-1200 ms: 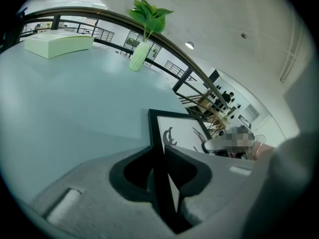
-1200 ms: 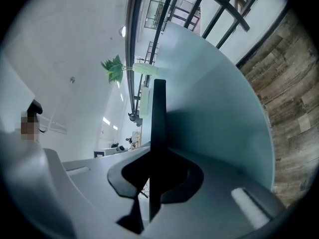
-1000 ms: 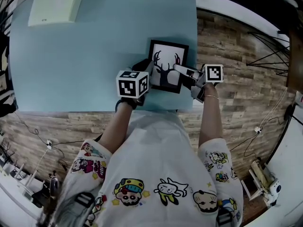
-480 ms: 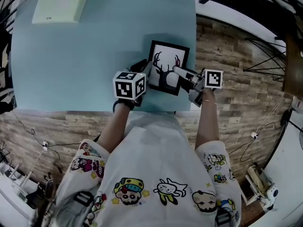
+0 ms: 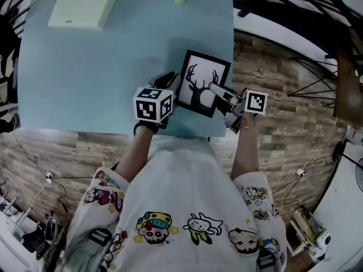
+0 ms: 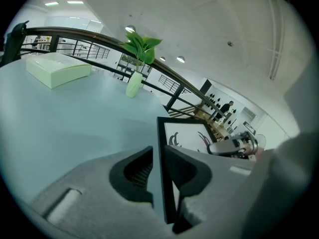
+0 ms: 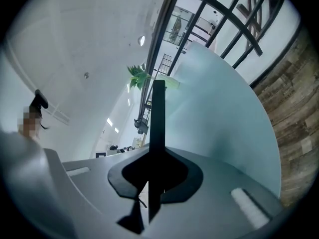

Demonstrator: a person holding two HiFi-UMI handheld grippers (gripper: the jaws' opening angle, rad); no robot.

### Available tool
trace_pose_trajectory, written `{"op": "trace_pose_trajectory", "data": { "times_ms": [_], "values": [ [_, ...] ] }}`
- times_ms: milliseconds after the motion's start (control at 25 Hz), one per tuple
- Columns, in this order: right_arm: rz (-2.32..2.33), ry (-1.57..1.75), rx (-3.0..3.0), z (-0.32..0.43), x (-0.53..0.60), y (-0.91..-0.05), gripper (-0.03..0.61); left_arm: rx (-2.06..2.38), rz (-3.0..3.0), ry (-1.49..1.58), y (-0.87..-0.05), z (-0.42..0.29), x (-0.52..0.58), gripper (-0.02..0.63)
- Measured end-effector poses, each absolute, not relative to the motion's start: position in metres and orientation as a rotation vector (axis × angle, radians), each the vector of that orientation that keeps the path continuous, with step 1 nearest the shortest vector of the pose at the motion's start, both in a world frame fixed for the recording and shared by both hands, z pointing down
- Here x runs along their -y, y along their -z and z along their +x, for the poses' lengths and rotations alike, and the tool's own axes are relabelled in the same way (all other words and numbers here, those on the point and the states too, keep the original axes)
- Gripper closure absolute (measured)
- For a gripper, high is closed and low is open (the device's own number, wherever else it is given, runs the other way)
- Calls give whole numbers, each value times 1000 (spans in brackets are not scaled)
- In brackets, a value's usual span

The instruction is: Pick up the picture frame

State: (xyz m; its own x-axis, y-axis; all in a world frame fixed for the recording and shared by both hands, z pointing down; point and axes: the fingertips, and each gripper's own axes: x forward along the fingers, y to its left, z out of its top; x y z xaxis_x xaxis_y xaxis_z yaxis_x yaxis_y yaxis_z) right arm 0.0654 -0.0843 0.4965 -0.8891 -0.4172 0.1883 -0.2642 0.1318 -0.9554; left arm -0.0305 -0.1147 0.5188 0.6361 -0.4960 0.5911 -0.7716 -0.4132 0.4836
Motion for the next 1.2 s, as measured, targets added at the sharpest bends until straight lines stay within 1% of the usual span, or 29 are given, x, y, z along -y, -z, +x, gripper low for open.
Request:
{"op": "trace_pose_trajectory", "data": {
  "times_ms": [760,1200],
  "values": [
    [-938,1563,-2473,59,81,-418,538,1105,2246,-304,-428,-73,117,542],
    [-1191,1041,-2840,47,77,-366,538,1175,2316,-310,-402,-91,107,554]
  ]
}}
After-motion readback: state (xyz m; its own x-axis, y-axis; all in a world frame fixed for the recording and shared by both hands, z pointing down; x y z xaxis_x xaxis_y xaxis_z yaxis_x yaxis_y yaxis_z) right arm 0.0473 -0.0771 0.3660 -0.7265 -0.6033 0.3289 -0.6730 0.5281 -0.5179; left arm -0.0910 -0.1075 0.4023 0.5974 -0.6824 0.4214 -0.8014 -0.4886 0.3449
